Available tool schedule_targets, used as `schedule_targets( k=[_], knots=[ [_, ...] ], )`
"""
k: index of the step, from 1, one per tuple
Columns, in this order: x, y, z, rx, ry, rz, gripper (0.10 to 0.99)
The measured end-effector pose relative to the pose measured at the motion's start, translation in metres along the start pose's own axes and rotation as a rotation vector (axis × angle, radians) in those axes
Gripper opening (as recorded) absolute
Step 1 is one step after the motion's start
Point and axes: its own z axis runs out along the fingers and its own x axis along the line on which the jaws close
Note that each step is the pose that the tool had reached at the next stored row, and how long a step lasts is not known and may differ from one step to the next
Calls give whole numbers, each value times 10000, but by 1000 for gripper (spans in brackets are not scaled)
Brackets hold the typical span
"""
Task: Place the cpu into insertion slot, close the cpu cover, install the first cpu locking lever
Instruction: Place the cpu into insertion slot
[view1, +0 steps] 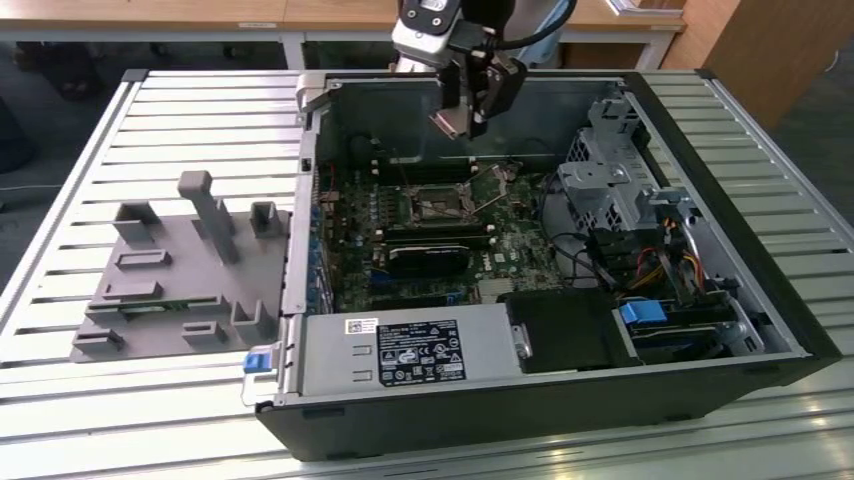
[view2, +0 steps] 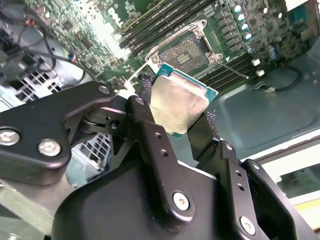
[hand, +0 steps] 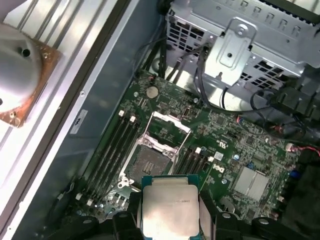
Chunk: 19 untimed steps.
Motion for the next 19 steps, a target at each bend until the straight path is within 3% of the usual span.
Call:
schedule_targets(
  k=[13,19],
  knots=[
    [-1,-3,31,-44,-202,2251,541],
    [4,-5,84,-59,-282,3097,541]
  ],
)
